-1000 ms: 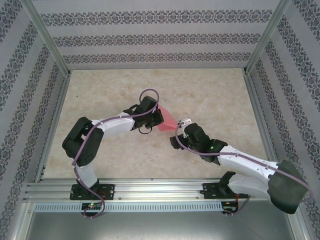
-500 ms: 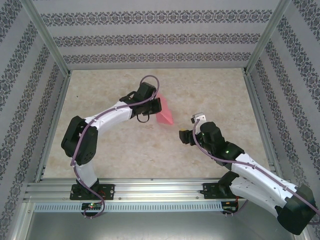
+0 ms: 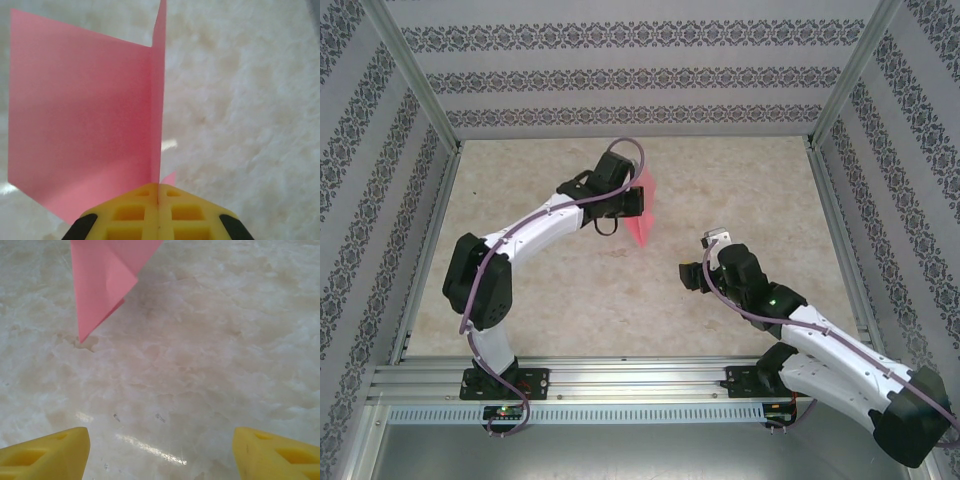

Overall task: Fold a paper plane with a square sheet of paper (fold left side to right side)
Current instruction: Fourth fold the wing at the center of the table.

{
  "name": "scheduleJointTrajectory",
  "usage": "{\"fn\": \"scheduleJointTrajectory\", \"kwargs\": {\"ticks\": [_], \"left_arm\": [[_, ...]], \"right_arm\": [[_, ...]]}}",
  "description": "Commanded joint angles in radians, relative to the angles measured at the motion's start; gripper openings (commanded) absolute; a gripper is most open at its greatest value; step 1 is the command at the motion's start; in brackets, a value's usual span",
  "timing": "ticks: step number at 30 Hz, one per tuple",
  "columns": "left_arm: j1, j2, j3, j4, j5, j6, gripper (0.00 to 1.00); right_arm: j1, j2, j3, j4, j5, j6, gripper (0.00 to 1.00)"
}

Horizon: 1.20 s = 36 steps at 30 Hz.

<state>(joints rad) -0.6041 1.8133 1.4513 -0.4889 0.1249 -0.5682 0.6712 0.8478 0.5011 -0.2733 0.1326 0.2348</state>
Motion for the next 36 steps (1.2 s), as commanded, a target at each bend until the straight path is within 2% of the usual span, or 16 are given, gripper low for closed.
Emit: {"fn": "scheduleJointTrajectory", "kwargs": {"ticks": [1, 7, 11, 15, 22, 36], "left_arm": [[0.001, 0.021, -0.109, 0.096, 0.031, -0.084, 0.06], [-0.030, 0.033, -0.238, 0.250, 0.039, -0.221, 0.06], [-0.048, 0.046, -0.254, 0.295, 0.036, -0.286, 0.06], [-0.054, 0.062, -0.247, 0.318, 0.038, -0.328, 0.06], [-0.064, 0.080, -0.238, 0.351, 0.043, -0.383, 0.06], [-0.070, 0.084, -0.236, 0.342, 0.054, -0.395, 0.06]], "right_arm": [[-0.006, 0.032, 0.003, 0.030, -0.001, -0.006, 0.75], [0.035, 0.144, -0.018, 0.173, -0.003, -0.013, 0.69], [0.112, 0.226, -0.036, 0.286, 0.061, -0.043, 0.67], [0.148, 0.310, -0.055, 0.403, 0.061, -0.074, 0.65], [0.188, 0.485, 0.007, 0.454, 0.068, -0.151, 0.60], [0.182, 0.725, 0.083, 0.539, 0.117, -0.219, 0.51]]}}
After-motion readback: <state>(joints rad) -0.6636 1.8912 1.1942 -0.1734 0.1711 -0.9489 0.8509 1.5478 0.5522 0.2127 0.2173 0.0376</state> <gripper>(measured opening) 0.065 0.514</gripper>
